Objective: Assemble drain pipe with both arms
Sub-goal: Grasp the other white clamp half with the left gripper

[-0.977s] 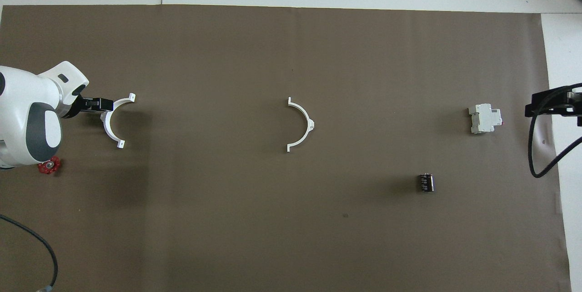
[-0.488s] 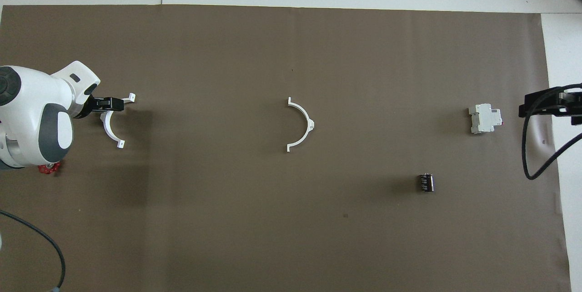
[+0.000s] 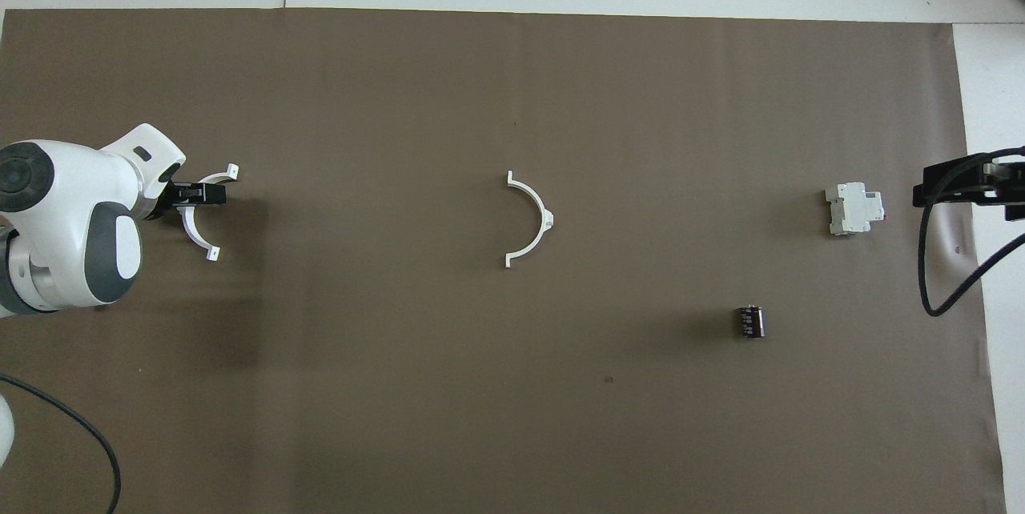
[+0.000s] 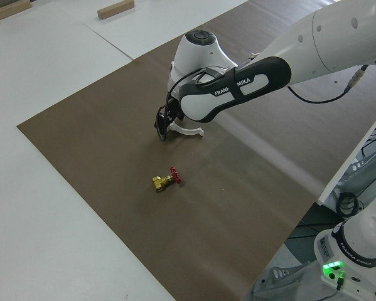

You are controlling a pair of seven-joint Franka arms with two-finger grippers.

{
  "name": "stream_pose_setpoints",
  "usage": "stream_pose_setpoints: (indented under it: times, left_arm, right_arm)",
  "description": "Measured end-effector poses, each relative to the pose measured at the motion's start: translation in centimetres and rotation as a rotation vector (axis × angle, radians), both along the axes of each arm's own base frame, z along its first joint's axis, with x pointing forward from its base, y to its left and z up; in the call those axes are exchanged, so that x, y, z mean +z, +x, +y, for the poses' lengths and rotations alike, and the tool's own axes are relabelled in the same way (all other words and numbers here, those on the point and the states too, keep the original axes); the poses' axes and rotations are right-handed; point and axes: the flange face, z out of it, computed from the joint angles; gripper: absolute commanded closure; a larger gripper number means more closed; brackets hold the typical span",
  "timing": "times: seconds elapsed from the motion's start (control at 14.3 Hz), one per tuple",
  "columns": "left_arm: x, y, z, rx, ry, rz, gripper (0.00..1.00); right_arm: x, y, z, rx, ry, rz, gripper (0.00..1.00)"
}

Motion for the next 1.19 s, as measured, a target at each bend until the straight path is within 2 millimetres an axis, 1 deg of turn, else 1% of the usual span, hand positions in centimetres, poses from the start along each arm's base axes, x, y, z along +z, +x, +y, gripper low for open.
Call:
stream_pose_setpoints:
  times: [0.14, 0.35, 0.42, 0.49, 0.63, 0.7, 0.77, 0.84, 0.91, 0.98, 1.19]
  left_arm:
    - [0.0, 0.0, 0.0, -0.002, 0.0, 0.0, 0.0]
    - [0.0, 0.0, 0.0, -0.002, 0.0, 0.0, 0.07]
    - [0.0, 0.0, -0.1, -0.003, 0.0, -0.002, 0.13]
    - [0.0, -0.1, -0.2, -0.005, 0.0, -0.008, 0.19]
    - [-0.5, -0.5, -0.3, -0.009, 0.0, -0.036, 0.46]
    - [-0.5, -0.7, -0.3, -0.009, 0.001, -0.055, 0.64]
    - [-0.6, -0.9, -0.2, -0.008, 0.002, -0.065, 0.8]
    - [-0.6, -1.0, -0.1, -0.008, 0.003, -0.069, 0.9]
    - [-0.6, -1.1, -0.1, -0.008, 0.003, -0.069, 0.97]
    - [-0.6, -1.1, 0.0, -0.008, 0.003, -0.07, 1.0]
    - [-0.6, -1.2, 0.0, -0.009, 0.004, -0.071, 1.0]
  right_arm:
    - [0.0, -0.1, -0.6, -0.011, 0.0, 0.001, 0.0]
    - [-0.1, -0.1, -1.0, -0.019, 0.001, 0.001, 0.0]
    - [-0.1, -0.1, -1.0, -0.018, 0.001, 0.002, 0.0]
    - [-0.1, -0.1, -1.0, -0.018, 0.001, 0.002, 0.0]
    - [-0.1, -0.1, -0.9, -0.017, 0.001, 0.002, 0.0]
    - [-0.1, -0.1, -0.8, -0.015, 0.001, 0.002, 0.0]
    - [-0.1, -0.1, -0.7, -0.012, 0.001, 0.002, 0.0]
    - [-0.1, -0.1, -0.6, -0.01, 0.001, 0.002, 0.0]
    - [-0.1, -0.1, -0.5, -0.008, 0.001, 0.002, 0.0]
    - [-0.1, 0.0, -0.4, -0.007, 0.001, 0.002, 0.0]
    - [-0.1, 0.0, -0.4, -0.007, 0.001, 0.002, 0.0]
